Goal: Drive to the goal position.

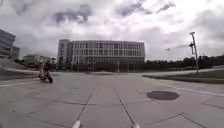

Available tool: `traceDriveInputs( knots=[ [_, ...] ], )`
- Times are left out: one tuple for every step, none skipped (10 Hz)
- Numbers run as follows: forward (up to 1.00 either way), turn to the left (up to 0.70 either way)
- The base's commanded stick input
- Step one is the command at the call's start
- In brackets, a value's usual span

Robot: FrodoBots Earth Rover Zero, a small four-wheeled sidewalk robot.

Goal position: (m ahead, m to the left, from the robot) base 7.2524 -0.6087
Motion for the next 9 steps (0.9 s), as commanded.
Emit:
traceDriveInputs(
  knots=[
    [1.00, 0.00],
    [1.00, -0.10],
    [1.00, 0.00],
    [1.00, 0.00],
    [1.00, -0.03],
    [1.00, -0.21],
    [1.00, 0.00],
    [1.00, 0.00],
    [1.00, 0.00]
  ],
)
